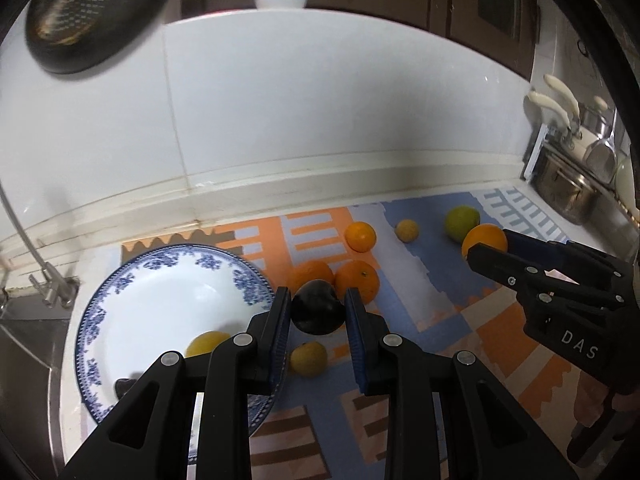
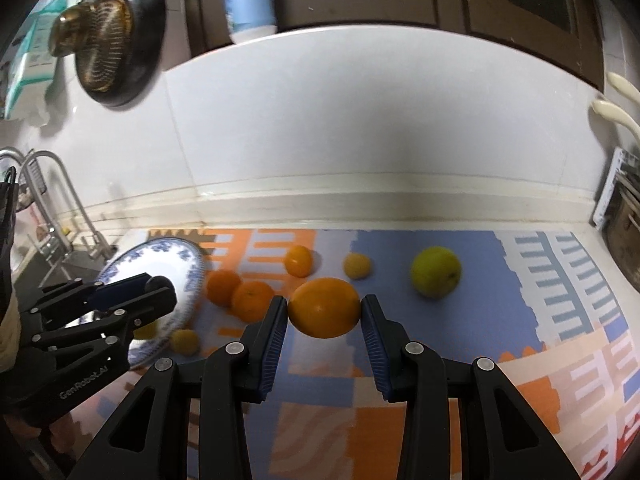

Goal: Organize fruits
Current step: 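Place the plum and orange on the plate and open both tools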

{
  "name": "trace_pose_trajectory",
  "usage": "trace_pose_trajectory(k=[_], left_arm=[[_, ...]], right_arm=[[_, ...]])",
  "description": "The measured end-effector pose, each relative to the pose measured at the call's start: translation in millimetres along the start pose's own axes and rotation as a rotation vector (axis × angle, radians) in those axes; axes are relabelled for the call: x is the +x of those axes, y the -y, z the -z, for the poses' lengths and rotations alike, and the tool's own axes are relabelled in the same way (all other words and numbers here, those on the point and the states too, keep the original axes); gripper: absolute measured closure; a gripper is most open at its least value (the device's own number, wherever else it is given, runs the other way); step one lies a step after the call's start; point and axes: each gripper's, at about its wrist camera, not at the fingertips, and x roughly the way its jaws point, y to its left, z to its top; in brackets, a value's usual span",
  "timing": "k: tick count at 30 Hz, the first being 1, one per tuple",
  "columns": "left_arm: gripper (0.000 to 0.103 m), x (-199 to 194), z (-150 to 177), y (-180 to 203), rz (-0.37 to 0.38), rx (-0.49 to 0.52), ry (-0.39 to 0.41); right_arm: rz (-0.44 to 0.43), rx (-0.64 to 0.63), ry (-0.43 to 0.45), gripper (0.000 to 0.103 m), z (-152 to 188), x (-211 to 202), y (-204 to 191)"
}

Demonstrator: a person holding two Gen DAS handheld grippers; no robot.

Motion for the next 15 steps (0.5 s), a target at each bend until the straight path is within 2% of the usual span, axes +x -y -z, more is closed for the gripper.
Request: trace_pose_trajectory(k=[15], left_arm=[[0.076, -49.1, 3.9, -42.9, -0.071, -0.083, 0.090]], right_arm=[[-0.114, -0.114, 0.065, 0.064, -17.7, -19.8, -54.3]])
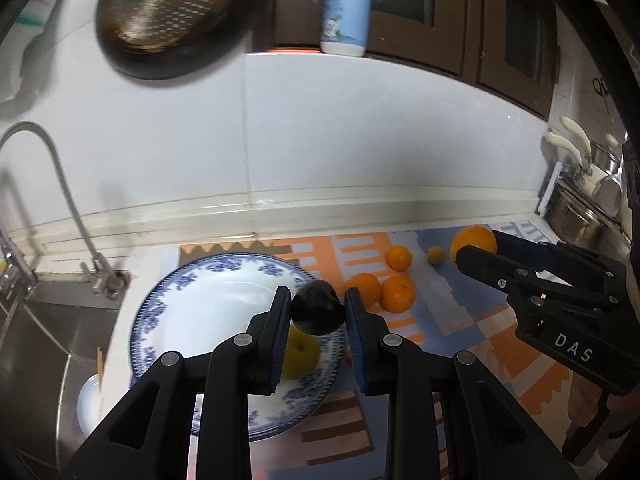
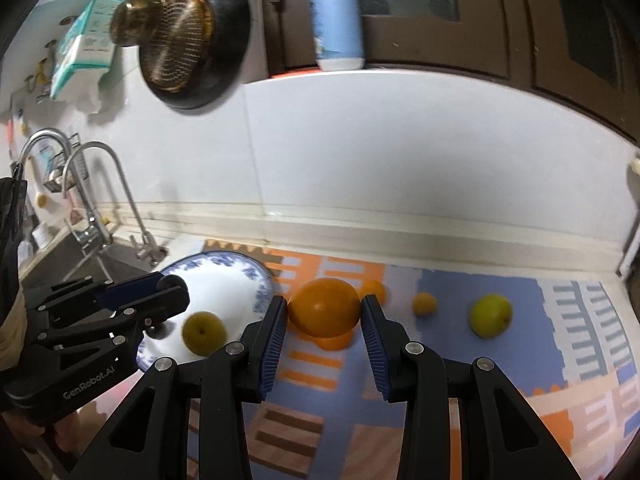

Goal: Organize fruits
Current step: 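Place the plum and orange on the plate and open both tools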

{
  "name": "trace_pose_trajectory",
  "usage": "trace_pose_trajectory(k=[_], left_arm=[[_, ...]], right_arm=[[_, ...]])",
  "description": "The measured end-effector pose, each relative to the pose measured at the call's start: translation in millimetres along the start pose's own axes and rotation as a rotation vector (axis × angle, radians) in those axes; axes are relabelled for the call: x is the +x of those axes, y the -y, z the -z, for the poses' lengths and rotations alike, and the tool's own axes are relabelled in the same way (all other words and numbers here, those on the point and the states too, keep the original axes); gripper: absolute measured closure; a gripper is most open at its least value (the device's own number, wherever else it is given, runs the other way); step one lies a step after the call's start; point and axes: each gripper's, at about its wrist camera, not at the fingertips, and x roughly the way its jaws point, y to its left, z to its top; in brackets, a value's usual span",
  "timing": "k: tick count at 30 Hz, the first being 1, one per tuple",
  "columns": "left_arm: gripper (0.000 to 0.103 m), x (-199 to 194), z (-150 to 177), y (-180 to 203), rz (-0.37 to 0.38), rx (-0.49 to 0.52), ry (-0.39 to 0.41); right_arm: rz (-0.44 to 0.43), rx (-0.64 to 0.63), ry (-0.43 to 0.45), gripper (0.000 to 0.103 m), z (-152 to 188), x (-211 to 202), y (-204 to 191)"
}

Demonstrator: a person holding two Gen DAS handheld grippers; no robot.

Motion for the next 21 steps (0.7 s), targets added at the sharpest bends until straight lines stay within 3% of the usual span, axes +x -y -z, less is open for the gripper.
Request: trace_pose_trajectory(k=[11, 21], left_arm=[[0.076, -10.1, 15.8, -46.0, -0.102, -0.077, 0.005], [0.076, 3.0, 32.7, -82.5, -0.160, -0.136, -0.040]], right_arm=[[-0.112, -0.092, -0.002, 0.064, -17.8, 21.4, -46.2], [-0.222, -0.143, -0.092, 0.064, -15.6, 64.2, -83.8]])
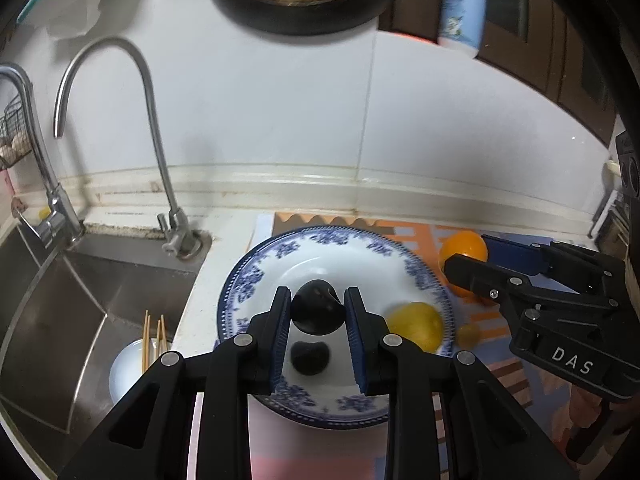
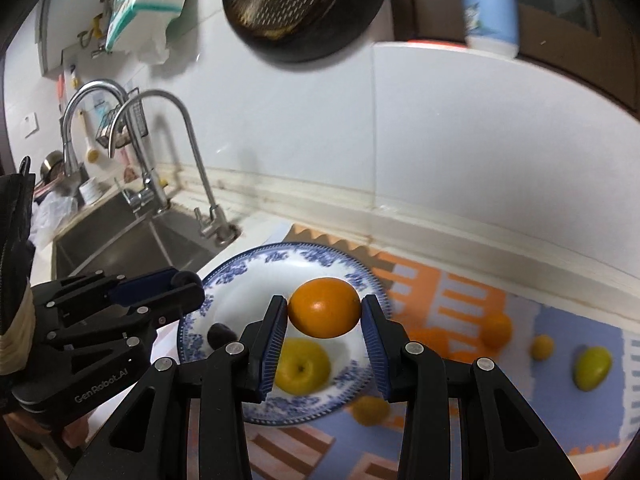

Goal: Organize fruits
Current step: 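Place the plum and orange on the plate and open both tools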

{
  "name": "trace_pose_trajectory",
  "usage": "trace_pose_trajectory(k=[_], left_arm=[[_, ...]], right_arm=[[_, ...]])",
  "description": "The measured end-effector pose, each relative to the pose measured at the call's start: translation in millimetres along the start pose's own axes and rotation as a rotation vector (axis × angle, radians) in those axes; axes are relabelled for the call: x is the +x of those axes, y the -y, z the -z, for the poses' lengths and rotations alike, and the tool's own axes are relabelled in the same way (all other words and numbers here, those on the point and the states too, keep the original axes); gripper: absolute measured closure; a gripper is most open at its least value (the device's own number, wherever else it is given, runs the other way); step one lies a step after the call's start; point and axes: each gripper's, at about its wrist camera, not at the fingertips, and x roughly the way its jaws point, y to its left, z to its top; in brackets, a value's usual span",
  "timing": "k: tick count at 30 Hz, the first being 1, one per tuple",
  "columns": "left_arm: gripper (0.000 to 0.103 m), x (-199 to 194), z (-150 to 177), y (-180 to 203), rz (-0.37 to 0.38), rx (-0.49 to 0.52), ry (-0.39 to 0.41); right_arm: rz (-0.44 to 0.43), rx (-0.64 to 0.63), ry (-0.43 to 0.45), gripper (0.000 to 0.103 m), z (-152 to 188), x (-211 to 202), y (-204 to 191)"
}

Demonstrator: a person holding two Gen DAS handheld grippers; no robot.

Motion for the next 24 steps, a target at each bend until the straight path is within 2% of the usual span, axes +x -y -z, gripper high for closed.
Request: trace_pose_trajectory(k=[11, 22, 24], left_arm=[[0.076, 37.9, 4.7, -13.0, 0.003, -0.009, -0.059], [0.076, 51.1, 7.1, -14.1, 0.025, -0.010, -0.091], [0.073, 51.2, 7.2, -13.7, 0.025, -0.011, -0.093]], right_arm=[[-0.033, 0.017, -0.084, 0.064, 2.4, 43.9, -2.4], [-0.034, 0.033, -0.106, 0.064, 4.7, 56.8, -0.4], [-0.035, 0.037, -0.106, 0.064, 5.4, 57.3, 0.3]])
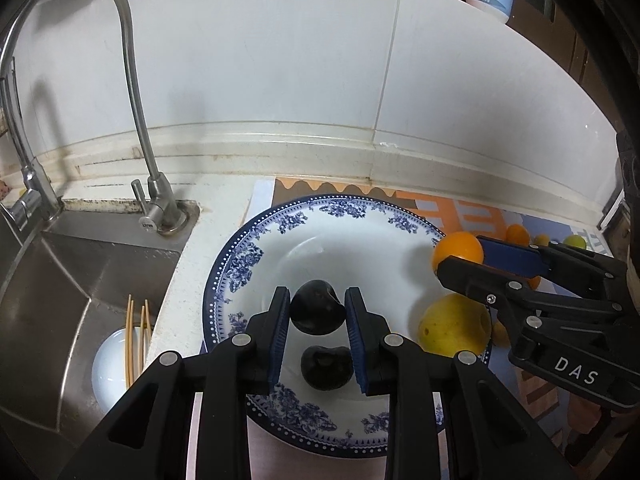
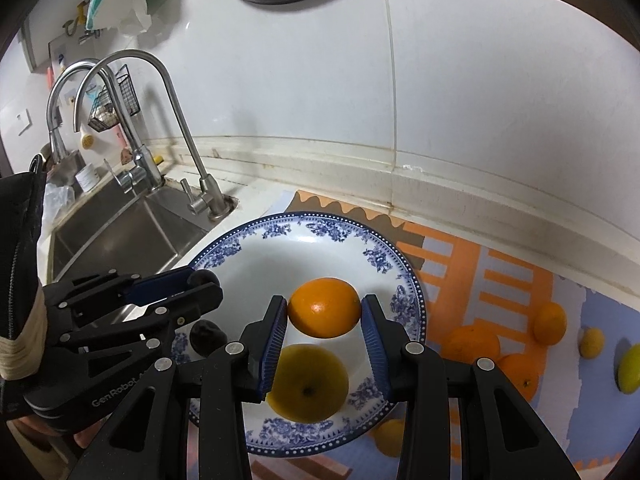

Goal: Organize fruits
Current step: 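Place the plum and orange on the plate and open both tools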

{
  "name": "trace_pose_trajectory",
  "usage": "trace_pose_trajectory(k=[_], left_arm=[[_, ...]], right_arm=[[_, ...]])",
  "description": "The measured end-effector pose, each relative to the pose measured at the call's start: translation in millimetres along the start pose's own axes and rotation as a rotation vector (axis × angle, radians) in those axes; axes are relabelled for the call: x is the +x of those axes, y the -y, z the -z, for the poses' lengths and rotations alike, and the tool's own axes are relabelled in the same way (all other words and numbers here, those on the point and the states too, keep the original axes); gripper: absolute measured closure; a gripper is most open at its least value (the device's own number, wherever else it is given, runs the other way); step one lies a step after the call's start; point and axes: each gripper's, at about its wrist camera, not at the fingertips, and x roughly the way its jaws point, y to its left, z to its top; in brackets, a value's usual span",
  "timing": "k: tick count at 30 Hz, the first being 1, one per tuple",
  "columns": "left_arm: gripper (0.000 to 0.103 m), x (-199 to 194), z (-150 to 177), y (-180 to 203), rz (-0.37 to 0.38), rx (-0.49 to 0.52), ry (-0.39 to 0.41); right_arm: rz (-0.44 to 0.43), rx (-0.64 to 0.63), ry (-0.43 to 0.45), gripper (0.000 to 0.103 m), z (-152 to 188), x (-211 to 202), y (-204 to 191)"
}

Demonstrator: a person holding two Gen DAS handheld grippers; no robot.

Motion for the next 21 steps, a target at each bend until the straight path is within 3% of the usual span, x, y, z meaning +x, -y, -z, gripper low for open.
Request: trace_pose_trajectory(k=[10, 21], left_arm=[[0.066, -19.1, -1.2, 5.0, -0.016, 0.012, 0.037], [0.054, -53.4, -1.5, 29.3, 0.007, 0.047, 0.092]], right_arm=[[0.004, 0.018, 0.011, 0.056, 1.9, -8.0, 3.1], [0.081, 0.030, 0.100, 0.044, 7.9, -59.2, 10.1]])
